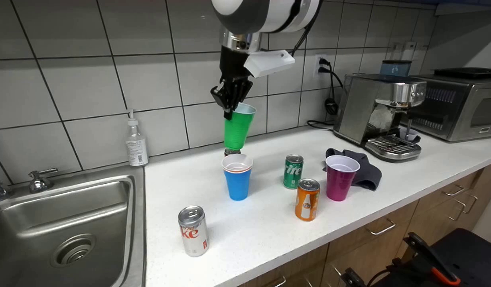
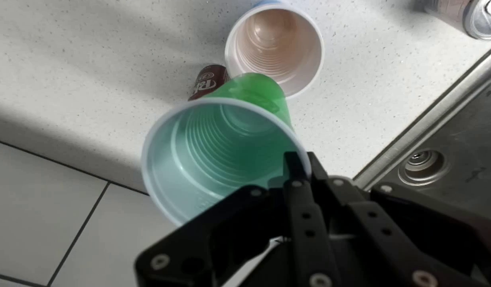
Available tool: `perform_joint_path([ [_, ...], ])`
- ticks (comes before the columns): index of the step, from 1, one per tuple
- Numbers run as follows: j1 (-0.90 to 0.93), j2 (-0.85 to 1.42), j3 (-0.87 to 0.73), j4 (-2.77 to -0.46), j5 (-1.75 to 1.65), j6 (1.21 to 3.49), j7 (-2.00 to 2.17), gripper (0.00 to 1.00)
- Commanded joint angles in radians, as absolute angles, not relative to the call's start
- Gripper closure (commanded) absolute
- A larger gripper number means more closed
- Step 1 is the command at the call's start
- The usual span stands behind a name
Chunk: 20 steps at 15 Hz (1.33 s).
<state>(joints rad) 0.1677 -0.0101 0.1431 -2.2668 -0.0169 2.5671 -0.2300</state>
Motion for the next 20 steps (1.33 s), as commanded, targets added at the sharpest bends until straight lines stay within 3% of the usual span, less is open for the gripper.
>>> perform_joint_path([
  [1,0.167,-0.021,0.152,-2.265,-0.024,2.537,-0.289,0.99],
  [20,0.182,0.007,0.164,-2.271,-0.032,2.506,-0.365,0.99],
])
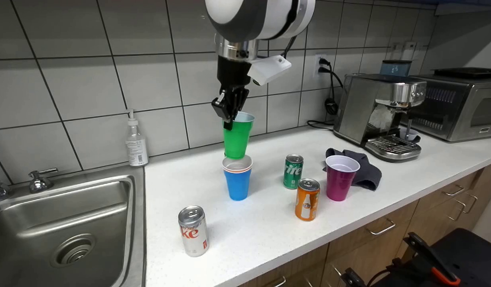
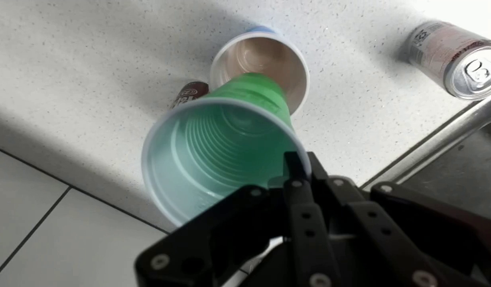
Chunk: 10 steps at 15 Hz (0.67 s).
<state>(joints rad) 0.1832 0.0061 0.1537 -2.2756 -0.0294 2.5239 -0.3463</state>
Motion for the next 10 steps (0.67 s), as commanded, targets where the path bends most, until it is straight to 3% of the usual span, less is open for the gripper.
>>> perform_joint_path([
  [1,0.182,0.011,0.166,-2.271,-0.036,2.508,-0.36,0.99],
  [10,0.18,0.041,0.17,-2.282,-0.08,2.532,-0.35,0.99],
])
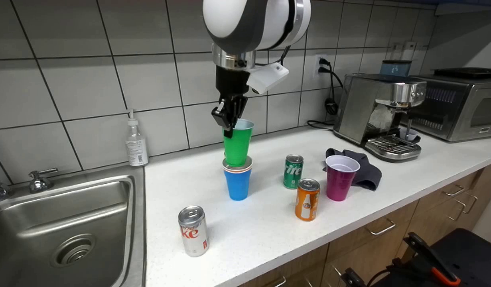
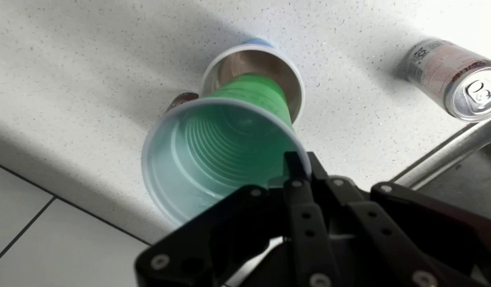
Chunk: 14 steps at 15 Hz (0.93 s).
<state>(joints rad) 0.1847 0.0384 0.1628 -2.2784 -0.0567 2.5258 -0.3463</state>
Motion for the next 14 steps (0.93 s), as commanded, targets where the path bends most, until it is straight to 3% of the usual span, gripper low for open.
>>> perform_joint_path([
  [1,0.179,0.045,0.17,-2.28,-0.081,2.533,-0.349,0.99],
  [14,0.184,0.078,0.175,-2.307,-0.13,2.588,-0.325,0.99],
])
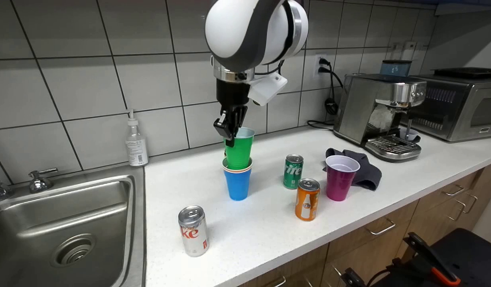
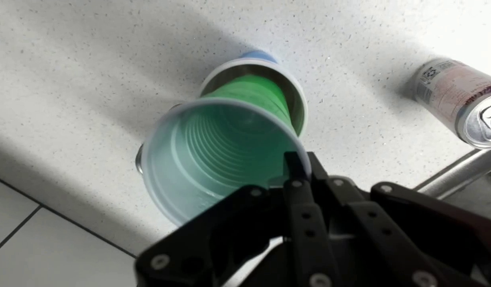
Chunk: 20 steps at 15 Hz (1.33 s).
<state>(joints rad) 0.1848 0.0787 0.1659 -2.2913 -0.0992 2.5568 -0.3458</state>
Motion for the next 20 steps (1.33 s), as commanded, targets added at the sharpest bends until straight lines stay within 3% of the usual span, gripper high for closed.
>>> perform_joint_path([
  [1,0.185,0.081,0.176,-2.31,-0.137,2.594,-0.322,0.99],
  [20,0.197,0.174,0.169,-2.321,-0.276,2.699,-0.241,0.99],
])
